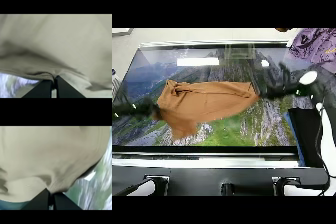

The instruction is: Fold the clothes and pants, and hang the long-sleeved shirts on hangers.

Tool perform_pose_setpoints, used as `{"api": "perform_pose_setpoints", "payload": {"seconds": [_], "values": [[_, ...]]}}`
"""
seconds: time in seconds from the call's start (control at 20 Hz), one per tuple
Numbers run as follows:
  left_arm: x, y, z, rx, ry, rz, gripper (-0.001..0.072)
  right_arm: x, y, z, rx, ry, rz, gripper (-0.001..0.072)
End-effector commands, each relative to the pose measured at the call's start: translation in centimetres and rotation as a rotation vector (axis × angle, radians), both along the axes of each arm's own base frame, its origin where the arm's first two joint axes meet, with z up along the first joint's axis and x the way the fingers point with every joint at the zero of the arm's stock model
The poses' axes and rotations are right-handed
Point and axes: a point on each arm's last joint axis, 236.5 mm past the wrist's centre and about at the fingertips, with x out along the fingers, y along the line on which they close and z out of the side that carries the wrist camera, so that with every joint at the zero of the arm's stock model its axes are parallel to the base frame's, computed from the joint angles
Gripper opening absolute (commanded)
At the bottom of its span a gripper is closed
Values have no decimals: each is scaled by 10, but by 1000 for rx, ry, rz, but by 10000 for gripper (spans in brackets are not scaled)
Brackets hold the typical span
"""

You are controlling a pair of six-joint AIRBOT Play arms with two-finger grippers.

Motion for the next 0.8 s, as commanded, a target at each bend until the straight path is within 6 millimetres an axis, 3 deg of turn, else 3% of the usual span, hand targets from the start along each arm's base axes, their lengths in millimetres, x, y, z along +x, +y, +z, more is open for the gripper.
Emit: {"api": "perform_pose_setpoints", "payload": {"seconds": [0.0, 0.1, 0.2, 0.25, 0.35, 0.45, 0.55, 0.65, 0.75], "values": [[43, 20, 145, 222, -283, -4, 15, 40, -6, 142, -123, -357, -64, 31], [39, 34, 237, 337, -441, 35, 15, 30, -15, 239, -136, -560, -116, 31], [12, 42, 319, 447, -579, 84, 15, -9, -24, 321, -154, -742, -159, 31], [-8, 45, 351, 498, -634, 115, 15, -37, -27, 351, -154, -806, -173, 31], [-55, 49, 401, 575, -736, 194, 15, -92, -34, 389, -172, -878, -200, 31], [-104, 45, 425, 621, -800, 243, 15, -149, -39, 413, -205, -935, -204, 31], [-145, 39, 433, 622, -836, 286, 15, -194, -45, 422, -236, -956, -212, 31], [-177, 36, 435, 635, -861, 324, 15, -220, -55, 423, -253, -943, -254, 31], [-194, 41, 436, 651, -867, 367, 15, -225, -61, 420, -261, -924, -284, 31]]}}
